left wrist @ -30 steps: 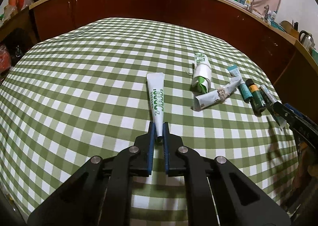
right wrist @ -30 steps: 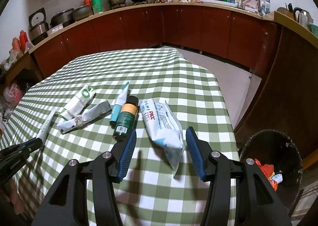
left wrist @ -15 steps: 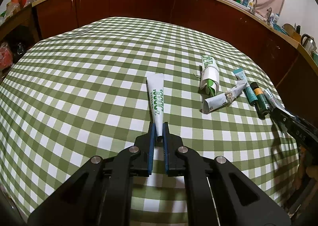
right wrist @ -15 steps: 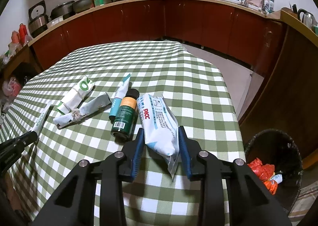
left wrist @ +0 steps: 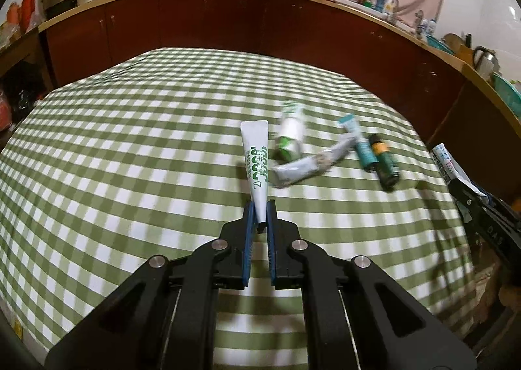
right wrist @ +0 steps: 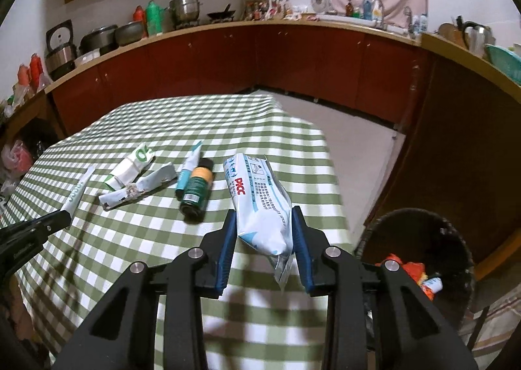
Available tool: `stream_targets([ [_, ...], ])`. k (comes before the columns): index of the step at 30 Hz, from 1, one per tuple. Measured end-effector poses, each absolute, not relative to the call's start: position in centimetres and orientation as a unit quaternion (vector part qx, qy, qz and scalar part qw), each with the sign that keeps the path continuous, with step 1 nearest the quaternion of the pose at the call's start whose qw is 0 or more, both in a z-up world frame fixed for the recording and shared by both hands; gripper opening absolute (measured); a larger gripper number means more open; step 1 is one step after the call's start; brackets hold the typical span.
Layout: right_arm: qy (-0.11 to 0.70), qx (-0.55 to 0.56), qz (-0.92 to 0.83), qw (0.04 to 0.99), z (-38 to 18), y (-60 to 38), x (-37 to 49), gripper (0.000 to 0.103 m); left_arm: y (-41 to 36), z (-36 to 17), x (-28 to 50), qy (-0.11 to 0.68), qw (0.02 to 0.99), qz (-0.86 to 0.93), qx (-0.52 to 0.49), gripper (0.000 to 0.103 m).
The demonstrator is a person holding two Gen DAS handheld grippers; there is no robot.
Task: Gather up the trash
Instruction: 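Carry both items over the black bin and open both tools to drop them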
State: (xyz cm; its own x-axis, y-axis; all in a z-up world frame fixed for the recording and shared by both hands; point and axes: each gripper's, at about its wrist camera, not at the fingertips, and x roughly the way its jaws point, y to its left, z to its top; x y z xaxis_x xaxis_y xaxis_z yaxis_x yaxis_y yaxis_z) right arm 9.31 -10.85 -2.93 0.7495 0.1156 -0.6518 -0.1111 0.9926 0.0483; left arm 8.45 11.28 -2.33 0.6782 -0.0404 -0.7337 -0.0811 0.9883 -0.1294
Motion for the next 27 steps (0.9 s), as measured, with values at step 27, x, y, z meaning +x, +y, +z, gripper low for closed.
stream_targets([
  [27,0.321,0.04,-0.084,0.943,-2.9,-24.1,4.2,0.034,-10.7,-1.4,9.0,0.372,0.912,-0.172,0.011,0.008],
])
